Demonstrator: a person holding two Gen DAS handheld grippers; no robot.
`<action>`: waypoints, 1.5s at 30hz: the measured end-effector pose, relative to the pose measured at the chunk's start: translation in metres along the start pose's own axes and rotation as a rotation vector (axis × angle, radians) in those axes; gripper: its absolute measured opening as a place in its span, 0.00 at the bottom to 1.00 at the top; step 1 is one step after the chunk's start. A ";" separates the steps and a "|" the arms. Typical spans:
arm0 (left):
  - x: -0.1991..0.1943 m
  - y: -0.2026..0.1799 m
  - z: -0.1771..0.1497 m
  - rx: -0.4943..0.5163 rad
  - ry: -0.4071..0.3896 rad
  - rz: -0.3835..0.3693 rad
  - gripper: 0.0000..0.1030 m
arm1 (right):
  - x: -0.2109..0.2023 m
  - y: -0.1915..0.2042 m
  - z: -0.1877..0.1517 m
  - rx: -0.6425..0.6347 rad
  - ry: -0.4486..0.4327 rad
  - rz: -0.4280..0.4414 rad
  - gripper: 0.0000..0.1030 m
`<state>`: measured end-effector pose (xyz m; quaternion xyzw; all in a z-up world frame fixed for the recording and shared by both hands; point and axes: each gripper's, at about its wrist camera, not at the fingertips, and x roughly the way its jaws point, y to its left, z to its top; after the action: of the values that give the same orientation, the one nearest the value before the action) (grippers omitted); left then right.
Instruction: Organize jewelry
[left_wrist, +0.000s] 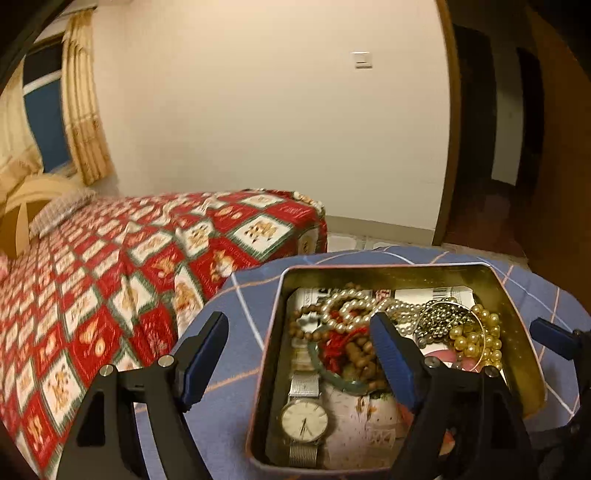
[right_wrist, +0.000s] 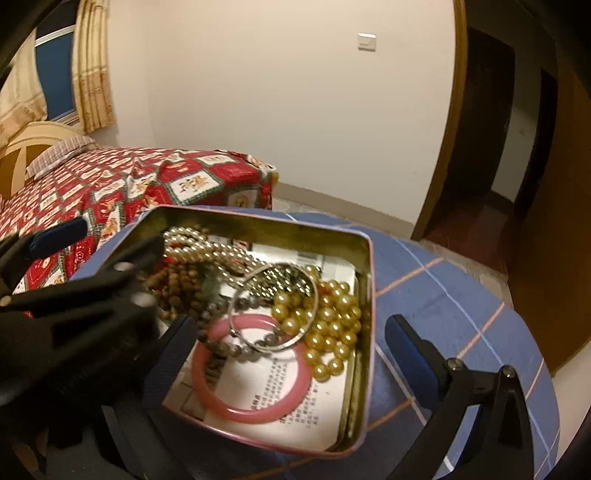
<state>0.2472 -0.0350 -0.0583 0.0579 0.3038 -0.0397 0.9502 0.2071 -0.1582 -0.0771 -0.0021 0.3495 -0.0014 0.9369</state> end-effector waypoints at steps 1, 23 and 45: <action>-0.001 0.002 -0.002 -0.011 0.003 0.010 0.77 | 0.000 -0.002 -0.001 0.011 0.002 0.003 1.00; -0.089 0.010 -0.043 -0.003 -0.035 0.037 0.77 | -0.070 -0.002 -0.039 0.022 -0.014 -0.006 1.00; -0.214 0.014 -0.080 -0.049 -0.138 -0.018 0.77 | -0.193 -0.006 -0.075 0.172 -0.162 0.023 1.00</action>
<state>0.0288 -0.0020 0.0030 0.0290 0.2391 -0.0444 0.9695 0.0120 -0.1635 -0.0079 0.0824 0.2714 -0.0206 0.9587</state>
